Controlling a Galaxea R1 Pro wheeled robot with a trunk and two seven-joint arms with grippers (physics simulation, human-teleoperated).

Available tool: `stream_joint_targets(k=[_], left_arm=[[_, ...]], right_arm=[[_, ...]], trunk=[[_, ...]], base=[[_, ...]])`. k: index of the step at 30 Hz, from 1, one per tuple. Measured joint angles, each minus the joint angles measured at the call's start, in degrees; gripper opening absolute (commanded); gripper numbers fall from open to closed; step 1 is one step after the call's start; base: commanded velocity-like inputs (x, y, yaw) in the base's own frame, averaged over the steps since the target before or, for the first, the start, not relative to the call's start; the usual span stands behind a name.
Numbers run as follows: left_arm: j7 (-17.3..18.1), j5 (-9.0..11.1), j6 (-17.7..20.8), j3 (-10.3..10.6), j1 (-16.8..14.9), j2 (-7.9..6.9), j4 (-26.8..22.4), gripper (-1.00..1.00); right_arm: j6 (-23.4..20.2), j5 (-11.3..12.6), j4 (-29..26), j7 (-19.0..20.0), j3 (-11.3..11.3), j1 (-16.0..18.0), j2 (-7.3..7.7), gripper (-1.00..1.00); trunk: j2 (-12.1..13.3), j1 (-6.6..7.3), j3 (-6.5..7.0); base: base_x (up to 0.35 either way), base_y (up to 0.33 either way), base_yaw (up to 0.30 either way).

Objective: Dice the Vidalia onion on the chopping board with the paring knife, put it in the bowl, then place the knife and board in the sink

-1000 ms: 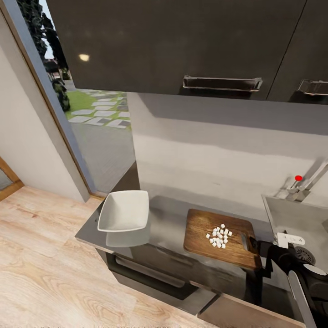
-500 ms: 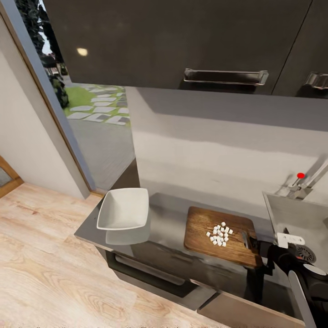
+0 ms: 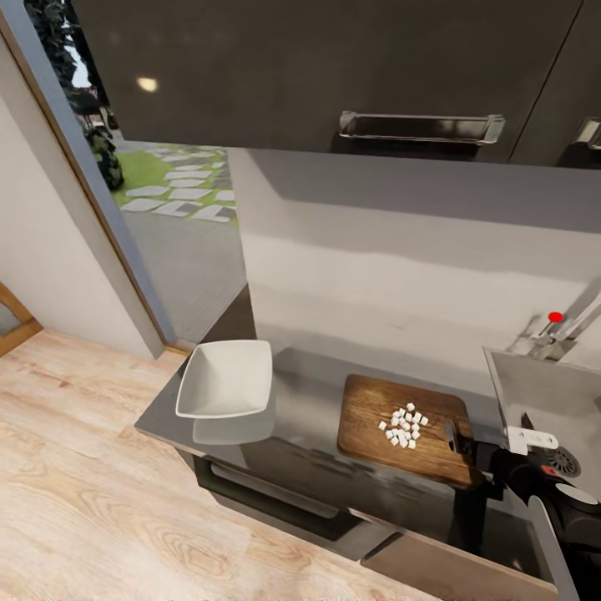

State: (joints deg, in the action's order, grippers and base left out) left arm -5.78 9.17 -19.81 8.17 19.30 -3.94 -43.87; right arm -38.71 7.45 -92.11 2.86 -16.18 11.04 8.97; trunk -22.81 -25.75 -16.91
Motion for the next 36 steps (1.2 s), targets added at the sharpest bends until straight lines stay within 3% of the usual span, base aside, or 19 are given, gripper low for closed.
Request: stream_joint_targets(k=[12,17,25,26,29,31,36], left_arm=[[0.0,0.0,0.0,0.0,0.0,0.0,0.1,1.0],[0.0,0.0,0.0,0.0,0.0,0.0,0.1,1.0],[0.0,0.0,0.0,0.0,0.0,0.0,0.1,1.0],[0.0,0.0,0.0,0.0,0.0,0.0,0.1,1.0],[0.0,0.0,0.0,0.0,0.0,0.0,0.1,1.0],[0.0,0.0,0.0,0.0,0.0,0.0,0.1,1.0],[0.0,0.0,0.0,0.0,0.0,0.0,0.1,1.0]], right_arm=[[0.0,0.1,0.0,0.0,0.1,0.0,-0.07,1.0],[-0.1,0.0,0.0,0.0,2.7,0.0,-0.08,1.0],[-0.1,-0.6,0.0,-0.1,3.0,0.0,-0.07,1.0],[-0.1,-0.6,0.0,-0.1,3.0,0.0,-0.07,-1.0],[-0.1,0.3,0.0,0.0,3.1,0.0,-0.09,-1.0],[-0.1,-0.7,0.0,0.1,3.0,0.0,-0.08,-1.0],[-0.1,-0.1,0.0,0.1,3.0,0.0,-0.09,-1.0]], trunk=[[0.0,0.0,-0.78],[0.0,0.01,-0.78],[0.0,0.01,-0.77],[0.0,0.01,-0.77],[0.0,0.0,-0.79],[0.0,0.0,-0.79],[0.0,0.0,-0.79]], base=[[0.0,0.0,0.0],[0.0,0.0,0.0],[0.0,0.0,0.0],[0.0,0.0,0.0],[0.0,0.0,0.0],[0.0,0.0,0.0],[0.0,0.0,0.0]])
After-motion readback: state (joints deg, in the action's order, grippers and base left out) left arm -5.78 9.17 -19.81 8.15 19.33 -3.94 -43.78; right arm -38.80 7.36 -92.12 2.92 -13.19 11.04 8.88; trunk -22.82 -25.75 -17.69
